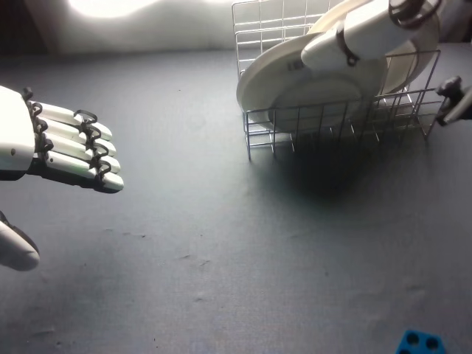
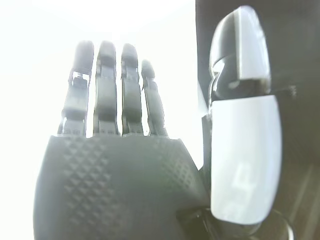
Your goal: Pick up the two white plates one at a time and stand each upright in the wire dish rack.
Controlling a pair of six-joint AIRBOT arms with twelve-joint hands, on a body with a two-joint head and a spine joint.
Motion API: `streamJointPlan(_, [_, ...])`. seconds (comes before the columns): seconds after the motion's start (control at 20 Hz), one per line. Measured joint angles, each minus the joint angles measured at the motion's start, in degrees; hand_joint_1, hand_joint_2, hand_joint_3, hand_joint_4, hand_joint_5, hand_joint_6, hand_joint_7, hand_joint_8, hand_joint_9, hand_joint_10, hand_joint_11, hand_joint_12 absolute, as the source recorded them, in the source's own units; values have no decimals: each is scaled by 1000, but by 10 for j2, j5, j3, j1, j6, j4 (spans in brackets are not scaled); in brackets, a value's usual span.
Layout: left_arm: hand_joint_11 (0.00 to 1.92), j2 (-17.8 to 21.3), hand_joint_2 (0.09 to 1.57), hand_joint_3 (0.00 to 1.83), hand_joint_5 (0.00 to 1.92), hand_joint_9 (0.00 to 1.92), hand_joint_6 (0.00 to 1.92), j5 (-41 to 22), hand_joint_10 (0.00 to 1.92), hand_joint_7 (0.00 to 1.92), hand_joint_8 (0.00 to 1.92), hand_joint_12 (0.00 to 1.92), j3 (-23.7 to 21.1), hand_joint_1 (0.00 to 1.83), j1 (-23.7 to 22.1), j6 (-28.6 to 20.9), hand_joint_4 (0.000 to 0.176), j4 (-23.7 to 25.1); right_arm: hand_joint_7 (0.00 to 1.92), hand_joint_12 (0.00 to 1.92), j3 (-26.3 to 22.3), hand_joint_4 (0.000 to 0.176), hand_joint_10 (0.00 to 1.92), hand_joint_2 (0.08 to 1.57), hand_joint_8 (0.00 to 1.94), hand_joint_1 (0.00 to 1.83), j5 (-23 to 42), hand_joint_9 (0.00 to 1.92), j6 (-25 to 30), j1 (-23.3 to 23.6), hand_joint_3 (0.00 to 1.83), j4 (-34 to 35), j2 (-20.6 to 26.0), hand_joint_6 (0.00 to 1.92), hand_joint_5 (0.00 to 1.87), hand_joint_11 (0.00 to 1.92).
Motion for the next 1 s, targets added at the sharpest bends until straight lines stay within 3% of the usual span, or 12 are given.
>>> streamJointPlan(0.2, [0, 0, 1057, 0, 166, 107, 4, -18, 1, 147, 2, 174, 6, 0, 0, 23, 0, -17, 305, 1029, -45, 0, 105, 963, 1, 1036, 26, 260, 25, 2, 0, -80, 33, 1, 213, 0])
streamJointPlan(0.3, [0, 1, 1059, 0, 130, 70, 6, -22, 6, 120, 3, 38, 16, 0, -6, 44, 0, -26, 291, 1022, -50, 0, 96, 961, 0, 1011, 40, 250, 41, 3, 0, -90, 51, 0, 205, 0])
streamJointPlan(0.4, [24, 2, 1063, 2, 147, 100, 12, -23, 17, 145, 12, 30, 18, 0, -22, 45, 0, -25, 289, 997, -57, 0, 91, 955, 4, 1018, 76, 256, 92, -4, 0, -160, 71, 8, 212, 0])
streamJointPlan(0.45, [24, 3, 1064, 2, 152, 101, 13, -25, 15, 148, 12, 31, 12, 0, -32, 48, 0, -28, 292, 1019, -70, 0, 88, 956, 4, 1003, 106, 262, 137, -16, 0, -232, 92, 7, 215, 0])
streamJointPlan(0.6, [0, 4, 1059, 0, 170, 112, 6, -40, 1, 159, 5, 132, -3, 0, -36, 54, 0, -31, 310, 1065, -96, 0, 85, 968, 6, 1020, 120, 271, 203, -34, 2, -332, 130, 9, 229, 0])
streamJointPlan(0.7, [0, 5, 1065, 1, 191, 196, 1, -45, 11, 228, 8, 314, -3, 0, -36, 54, 0, -26, 327, 1072, -106, 0, 91, 1006, 11, 967, 118, 286, 204, -37, 18, -353, 147, 7, 226, 0])
streamJointPlan(0.8, [0, 7, 1084, 0, 284, 401, 5, -43, 13, 423, 8, 702, -2, 0, -39, 54, 0, -20, 368, 1145, -116, 0, 104, 1009, 20, 886, 114, 328, 204, -37, 11, -355, 164, 29, 285, 0])
streamJointPlan(0.85, [91, 12, 1106, 2, 490, 595, 32, -43, 55, 627, 31, 917, -3, 0, -39, 54, 0, -18, 505, 1273, -118, 0, 169, 939, 67, 1024, 108, 464, 204, -37, 0, -356, 169, 77, 417, 0])
streamJointPlan(0.9, [194, 14, 1110, 1, 619, 751, 46, -43, 110, 782, 61, 1107, -3, 0, -39, 54, 0, -16, 581, 1378, -118, 0, 228, 923, 103, 1017, 102, 525, 204, -37, 0, -357, 172, 97, 470, 0])
streamJointPlan(0.95, [423, 16, 1107, 0, 673, 721, 621, -44, 923, 800, 707, 1486, -3, 157, -39, 54, 0, -17, 556, 1659, -120, 0, 1103, 935, 521, 888, 87, 368, 204, -37, 0, -357, 178, 196, 511, 125])
streamJointPlan(1.0, [626, 16, 1082, 0, 592, 713, 1249, -45, 1628, 744, 1432, 1834, -3, 245, -39, 54, 0, -17, 388, 1869, -121, 0, 1757, 918, 1548, 781, 78, 411, 204, -38, 0, -357, 182, 1062, 318, 331])
